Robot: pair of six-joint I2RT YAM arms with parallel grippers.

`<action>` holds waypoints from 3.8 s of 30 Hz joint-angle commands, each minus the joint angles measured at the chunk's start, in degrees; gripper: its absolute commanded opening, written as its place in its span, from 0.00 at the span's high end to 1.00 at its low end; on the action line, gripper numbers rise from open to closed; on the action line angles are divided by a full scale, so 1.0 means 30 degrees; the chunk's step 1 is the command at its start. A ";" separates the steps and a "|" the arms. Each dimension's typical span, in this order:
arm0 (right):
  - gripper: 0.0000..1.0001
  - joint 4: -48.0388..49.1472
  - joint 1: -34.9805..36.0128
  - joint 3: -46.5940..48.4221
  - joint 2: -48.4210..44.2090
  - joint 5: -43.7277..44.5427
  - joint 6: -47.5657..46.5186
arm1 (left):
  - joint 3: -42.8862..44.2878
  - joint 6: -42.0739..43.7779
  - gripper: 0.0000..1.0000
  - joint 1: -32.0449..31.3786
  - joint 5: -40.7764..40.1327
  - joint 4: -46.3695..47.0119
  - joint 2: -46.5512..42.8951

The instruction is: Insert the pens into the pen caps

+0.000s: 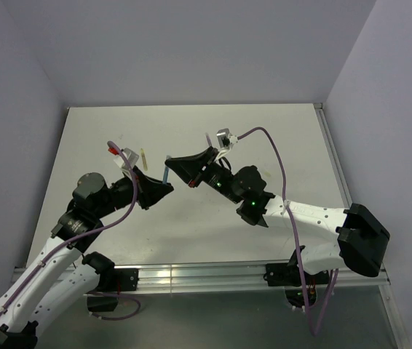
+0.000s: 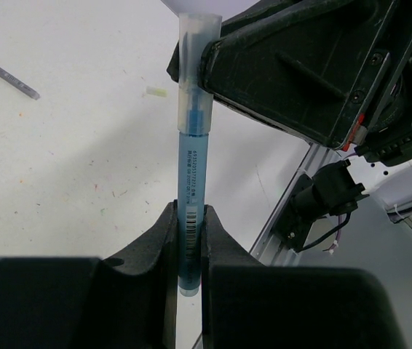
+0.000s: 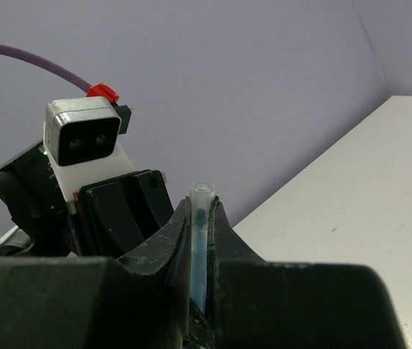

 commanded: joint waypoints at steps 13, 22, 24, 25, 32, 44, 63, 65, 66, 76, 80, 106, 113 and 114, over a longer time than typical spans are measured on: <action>1.00 -0.7354 0.2870 -0.0908 0.0913 -0.6706 -0.0928 | 0.1786 -0.0323 1.00 0.1539 -0.3546 0.6923 -0.0552; 1.00 -0.7823 0.2929 -0.0733 0.0767 -0.7583 -0.0577 | 0.2196 -0.0323 1.00 0.1627 -0.3459 0.6865 -0.0377; 1.00 -0.7969 0.2900 -0.0704 0.0620 -0.7614 -0.0489 | 0.2284 -0.0352 1.00 0.1627 -0.3459 0.6893 -0.0290; 1.00 -0.7999 0.2900 -0.0616 0.0562 -0.7701 -0.0402 | 0.2313 -0.0352 1.00 0.1656 -0.3430 0.6951 -0.0202; 1.00 -0.8292 0.1935 0.0000 0.0795 -0.9718 0.0476 | 0.3102 -0.0440 1.00 0.1627 -0.3137 0.7215 0.0355; 1.00 -0.8292 -0.0291 -0.0118 -0.0492 -1.1188 0.1444 | 0.4156 -0.1904 1.00 0.1627 -0.2609 0.9850 0.2433; 1.00 -0.8759 -0.2579 0.0732 -0.0787 -1.3532 0.2647 | 0.5126 -0.1261 1.00 -0.0012 -0.5683 1.2547 0.5394; 1.00 -0.9110 -0.2579 0.0761 -0.0874 -1.3590 0.2442 | 0.5126 -0.1144 1.00 -0.0071 -0.5773 1.2635 0.5453; 1.00 -0.9373 -0.2579 0.0762 -0.0932 -1.3562 0.2383 | 0.5097 -0.1056 1.00 -0.0072 -0.5947 1.2780 0.5453; 1.00 -1.1514 -0.2550 0.0000 -0.1548 -1.3180 0.0919 | 0.5447 -0.0353 1.00 -0.0071 -0.6388 1.2812 0.5540; 1.00 -1.1982 -0.2403 -0.0176 -0.1635 -1.2946 0.0567 | 0.5535 -0.0294 1.00 -0.0071 -0.6359 1.2870 0.5599; 1.00 -1.3946 -0.1378 -0.0059 -0.1431 -1.2566 -0.0518 | 0.6532 0.0175 1.00 -0.0042 -0.6358 1.3104 0.6156; 1.00 -1.4327 -0.1056 -0.0117 -0.1343 -1.2507 -0.0606 | 0.6854 0.0351 1.00 -0.0071 -0.6301 1.3075 0.6127; 1.00 -1.4414 -0.1055 -0.0117 -0.1314 -1.2478 -0.0664 | 0.6883 0.0380 1.00 -0.0072 -0.6271 1.3075 0.6098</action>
